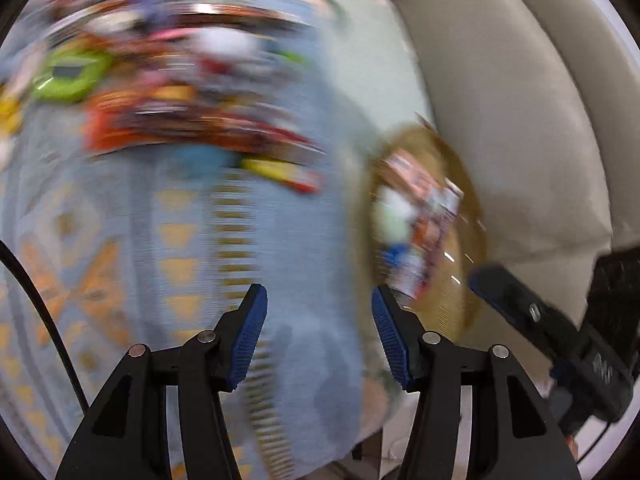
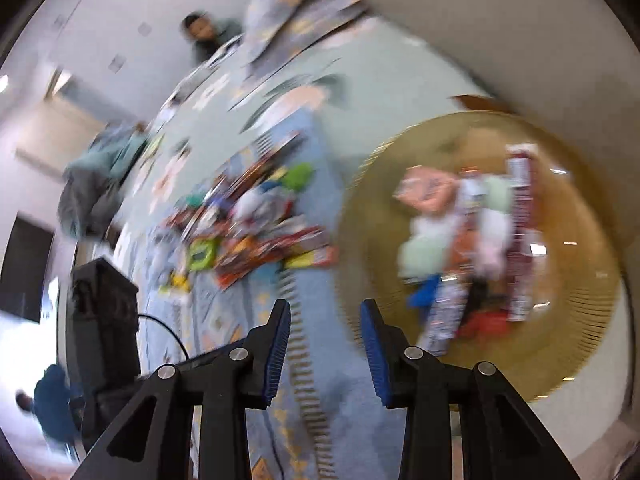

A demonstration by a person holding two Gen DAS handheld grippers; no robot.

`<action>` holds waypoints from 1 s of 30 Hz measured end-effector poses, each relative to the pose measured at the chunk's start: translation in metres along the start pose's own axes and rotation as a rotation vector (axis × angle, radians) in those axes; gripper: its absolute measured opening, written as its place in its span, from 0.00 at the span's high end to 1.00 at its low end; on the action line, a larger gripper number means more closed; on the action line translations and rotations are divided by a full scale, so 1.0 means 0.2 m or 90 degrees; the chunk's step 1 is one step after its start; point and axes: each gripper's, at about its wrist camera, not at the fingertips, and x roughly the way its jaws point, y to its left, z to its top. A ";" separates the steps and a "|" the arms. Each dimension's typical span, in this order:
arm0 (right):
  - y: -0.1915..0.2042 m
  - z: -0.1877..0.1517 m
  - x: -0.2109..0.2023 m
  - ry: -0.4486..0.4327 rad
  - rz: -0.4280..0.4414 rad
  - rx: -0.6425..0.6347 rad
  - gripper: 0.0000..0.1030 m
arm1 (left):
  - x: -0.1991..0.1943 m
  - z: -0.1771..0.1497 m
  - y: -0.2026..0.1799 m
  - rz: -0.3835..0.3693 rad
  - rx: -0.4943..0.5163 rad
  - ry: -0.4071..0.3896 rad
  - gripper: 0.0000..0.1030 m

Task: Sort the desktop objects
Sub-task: 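Withdraw both open grippers from the gold plate, then grasp the white-yellow marker with the left gripper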

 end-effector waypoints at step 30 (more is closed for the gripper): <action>0.79 -0.04 0.72 0.157 0.026 -0.101 0.64 | -0.33 0.42 1.02 0.268 -0.190 -0.270 0.77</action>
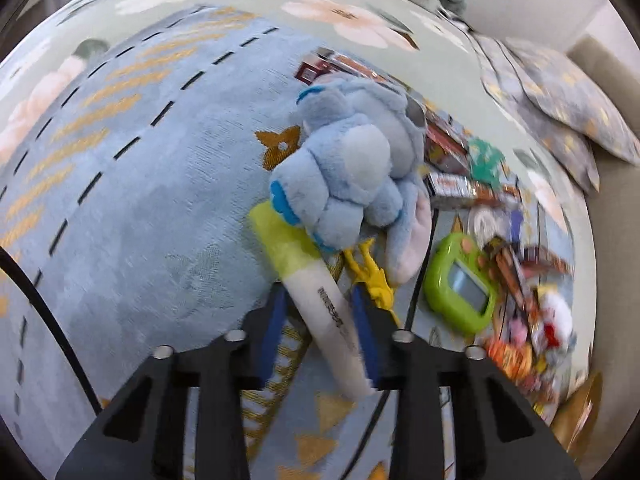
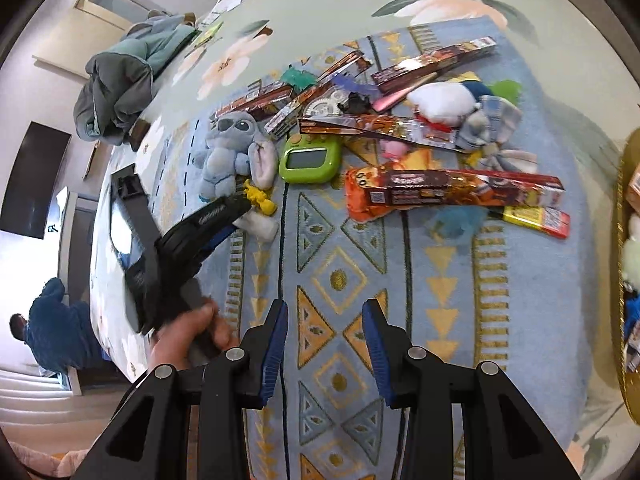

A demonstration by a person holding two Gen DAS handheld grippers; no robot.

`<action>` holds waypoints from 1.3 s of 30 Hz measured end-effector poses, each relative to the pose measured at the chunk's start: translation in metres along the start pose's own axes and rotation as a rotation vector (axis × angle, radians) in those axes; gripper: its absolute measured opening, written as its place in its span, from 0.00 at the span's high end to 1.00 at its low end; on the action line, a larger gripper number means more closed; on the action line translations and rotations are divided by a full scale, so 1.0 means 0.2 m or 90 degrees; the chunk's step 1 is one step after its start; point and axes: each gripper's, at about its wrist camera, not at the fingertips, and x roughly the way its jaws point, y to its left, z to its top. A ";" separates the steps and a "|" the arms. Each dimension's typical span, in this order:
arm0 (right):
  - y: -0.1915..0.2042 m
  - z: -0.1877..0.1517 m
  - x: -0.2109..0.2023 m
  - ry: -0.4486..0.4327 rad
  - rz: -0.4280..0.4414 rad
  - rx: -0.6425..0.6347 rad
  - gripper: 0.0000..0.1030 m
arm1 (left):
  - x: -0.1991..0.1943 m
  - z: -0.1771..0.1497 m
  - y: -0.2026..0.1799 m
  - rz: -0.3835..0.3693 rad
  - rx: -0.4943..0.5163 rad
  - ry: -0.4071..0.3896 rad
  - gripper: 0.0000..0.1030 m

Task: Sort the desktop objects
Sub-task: 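Grasp the white-yellow marker with the left gripper, then grasp the yellow plastic figure with the right gripper while left holds marker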

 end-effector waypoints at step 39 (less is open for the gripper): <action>0.46 0.27 0.69 -0.004 -0.039 -0.262 0.78 | -0.20 -0.08 0.13 -0.086 0.210 0.053 0.90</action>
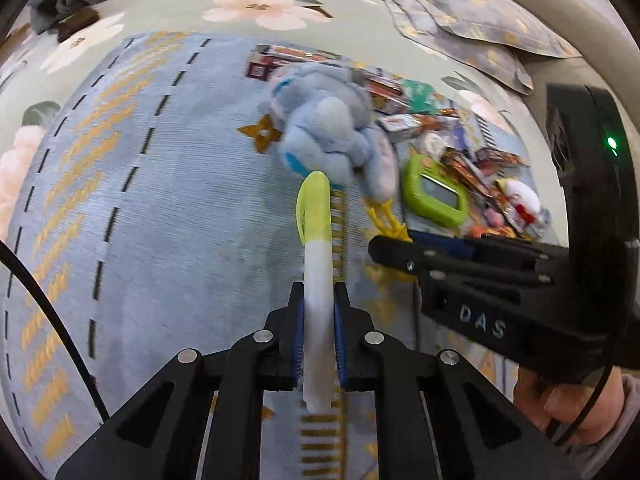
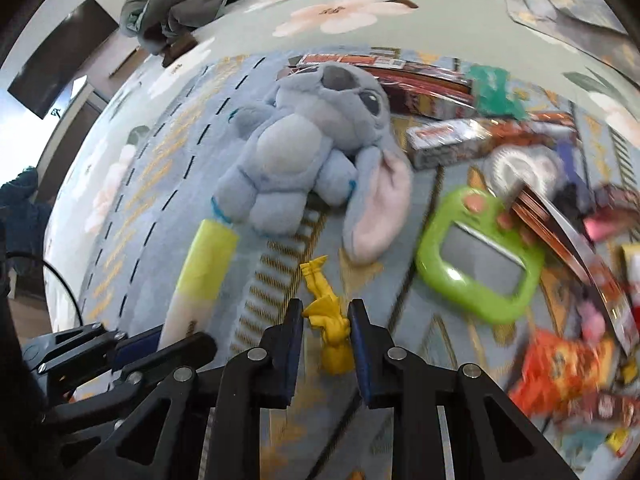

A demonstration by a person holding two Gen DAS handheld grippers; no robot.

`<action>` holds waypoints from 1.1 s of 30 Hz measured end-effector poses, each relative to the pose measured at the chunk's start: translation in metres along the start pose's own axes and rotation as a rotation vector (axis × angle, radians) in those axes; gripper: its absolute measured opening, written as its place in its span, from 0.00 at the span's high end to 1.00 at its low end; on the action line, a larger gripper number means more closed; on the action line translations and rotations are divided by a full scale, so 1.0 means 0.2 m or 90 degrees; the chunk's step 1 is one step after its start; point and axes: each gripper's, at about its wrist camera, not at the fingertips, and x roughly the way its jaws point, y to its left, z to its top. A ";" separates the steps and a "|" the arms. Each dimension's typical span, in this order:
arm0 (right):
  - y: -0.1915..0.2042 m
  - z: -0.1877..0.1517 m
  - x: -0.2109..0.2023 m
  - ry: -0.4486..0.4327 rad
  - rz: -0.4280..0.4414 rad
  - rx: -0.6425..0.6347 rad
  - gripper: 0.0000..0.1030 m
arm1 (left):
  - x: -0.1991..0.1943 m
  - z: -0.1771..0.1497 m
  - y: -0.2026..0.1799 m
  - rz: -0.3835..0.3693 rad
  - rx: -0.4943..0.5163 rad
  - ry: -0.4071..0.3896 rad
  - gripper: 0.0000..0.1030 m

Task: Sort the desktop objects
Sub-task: 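Grasp the yellow plastic figure with the right gripper while left holds marker, then carry marker and yellow figure to the gold plate and release both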

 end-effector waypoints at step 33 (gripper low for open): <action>-1.24 -1.26 -1.55 -0.186 -0.238 0.489 0.78 | -0.05 -0.27 -1.82 -0.306 0.309 0.049 0.90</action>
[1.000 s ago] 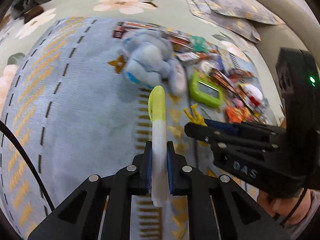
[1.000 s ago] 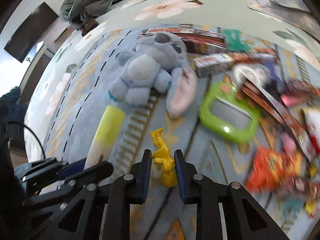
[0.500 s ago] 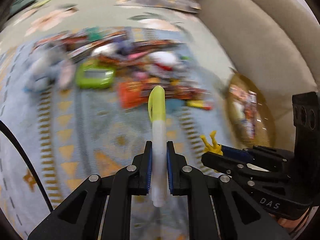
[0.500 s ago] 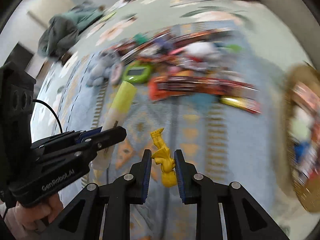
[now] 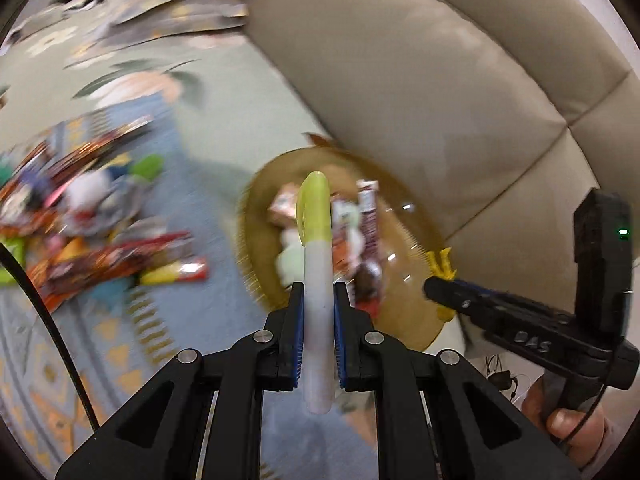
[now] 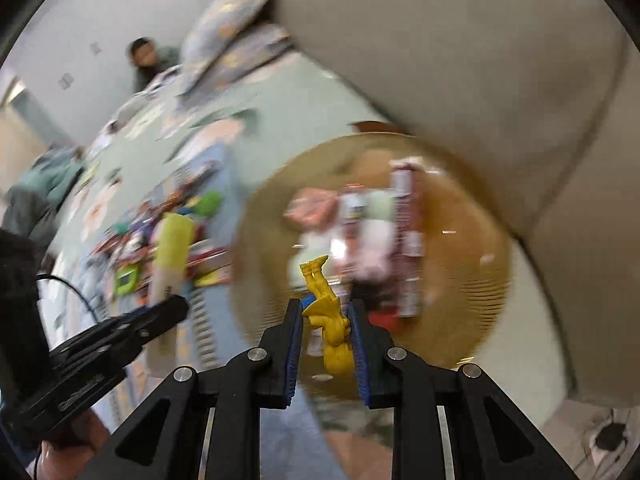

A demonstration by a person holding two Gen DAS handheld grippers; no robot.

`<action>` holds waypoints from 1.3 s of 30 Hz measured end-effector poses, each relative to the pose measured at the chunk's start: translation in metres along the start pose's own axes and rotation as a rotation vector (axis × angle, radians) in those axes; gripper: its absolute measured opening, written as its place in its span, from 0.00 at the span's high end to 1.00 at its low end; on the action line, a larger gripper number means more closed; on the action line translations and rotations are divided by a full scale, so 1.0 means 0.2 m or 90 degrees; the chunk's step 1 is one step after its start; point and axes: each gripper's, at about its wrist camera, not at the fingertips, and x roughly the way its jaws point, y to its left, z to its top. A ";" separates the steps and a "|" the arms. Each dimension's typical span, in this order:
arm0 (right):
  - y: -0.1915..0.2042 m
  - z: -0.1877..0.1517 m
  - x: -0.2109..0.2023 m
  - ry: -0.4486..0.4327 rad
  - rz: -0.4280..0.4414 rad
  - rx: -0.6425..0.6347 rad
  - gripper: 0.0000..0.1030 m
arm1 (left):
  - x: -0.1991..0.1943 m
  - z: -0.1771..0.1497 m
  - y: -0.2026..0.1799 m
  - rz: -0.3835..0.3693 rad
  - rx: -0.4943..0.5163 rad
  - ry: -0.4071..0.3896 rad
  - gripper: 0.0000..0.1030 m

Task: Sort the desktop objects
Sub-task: 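Carry marker and yellow figure to the gold plate and release both, then move both open grippers back over the pile of toys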

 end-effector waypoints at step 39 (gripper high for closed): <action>0.88 -0.39 0.49 0.298 0.187 -0.244 0.50 | -0.23 -0.46 0.82 0.059 -0.355 0.092 0.51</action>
